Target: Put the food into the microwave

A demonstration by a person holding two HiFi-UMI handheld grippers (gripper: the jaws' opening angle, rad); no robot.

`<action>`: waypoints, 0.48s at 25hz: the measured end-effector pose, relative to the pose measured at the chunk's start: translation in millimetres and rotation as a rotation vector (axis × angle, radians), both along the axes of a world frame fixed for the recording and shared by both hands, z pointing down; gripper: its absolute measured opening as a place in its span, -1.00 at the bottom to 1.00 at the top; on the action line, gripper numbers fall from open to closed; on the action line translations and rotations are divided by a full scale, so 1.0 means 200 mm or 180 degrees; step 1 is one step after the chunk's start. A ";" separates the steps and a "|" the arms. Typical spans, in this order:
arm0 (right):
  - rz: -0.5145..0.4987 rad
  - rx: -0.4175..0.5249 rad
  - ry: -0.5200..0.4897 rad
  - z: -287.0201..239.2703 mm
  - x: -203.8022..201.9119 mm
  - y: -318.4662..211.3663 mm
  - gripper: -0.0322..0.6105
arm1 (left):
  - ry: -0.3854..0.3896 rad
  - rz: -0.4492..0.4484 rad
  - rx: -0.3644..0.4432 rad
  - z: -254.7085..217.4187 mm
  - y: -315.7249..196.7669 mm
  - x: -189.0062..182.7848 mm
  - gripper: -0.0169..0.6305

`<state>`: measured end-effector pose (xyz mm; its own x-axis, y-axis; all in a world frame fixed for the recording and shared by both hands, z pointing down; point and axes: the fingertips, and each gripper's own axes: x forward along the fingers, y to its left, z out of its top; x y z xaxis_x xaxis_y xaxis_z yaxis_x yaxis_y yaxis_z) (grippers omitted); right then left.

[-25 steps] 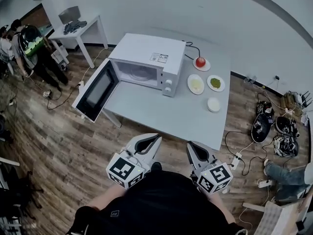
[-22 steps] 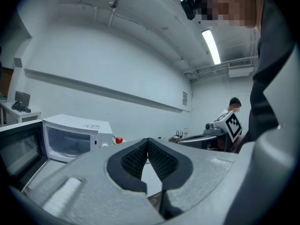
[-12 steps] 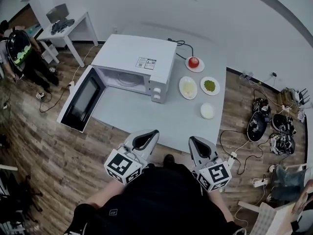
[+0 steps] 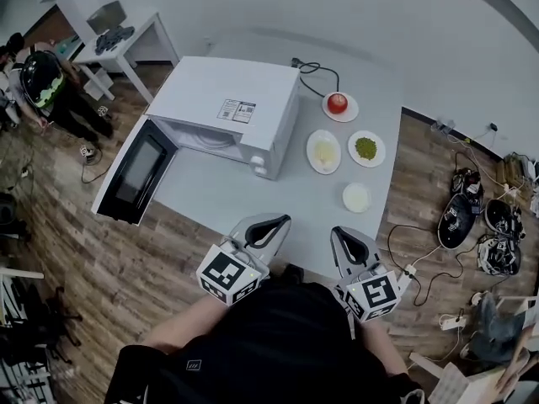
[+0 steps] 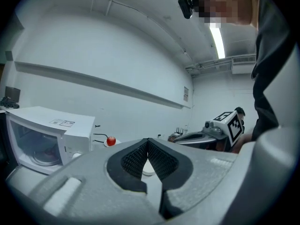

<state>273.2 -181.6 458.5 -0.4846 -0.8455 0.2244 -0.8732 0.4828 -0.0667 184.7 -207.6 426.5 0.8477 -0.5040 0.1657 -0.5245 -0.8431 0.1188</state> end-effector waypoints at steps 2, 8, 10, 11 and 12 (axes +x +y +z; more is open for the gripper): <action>0.0074 -0.0091 0.0105 0.09 0.07 -0.05 -0.85 | -0.0033 0.0041 -0.0033 0.04 -0.02 0.07 -0.92; 0.0258 -0.0417 0.0690 0.40 0.28 -0.18 -0.84 | -0.0157 0.0114 -0.0144 0.16 -0.12 0.18 -0.92; 0.0304 -0.0480 0.0866 0.45 0.34 -0.21 -0.84 | -0.0237 0.0128 -0.0157 0.21 -0.16 0.18 -0.92; 0.0315 -0.0511 0.0892 0.47 0.36 -0.24 -0.84 | -0.0269 0.0123 -0.0167 0.23 -0.18 0.18 -0.92; 0.0319 -0.0537 0.0902 0.48 0.38 -0.26 -0.84 | -0.0292 0.0114 -0.0184 0.26 -0.21 0.18 -0.92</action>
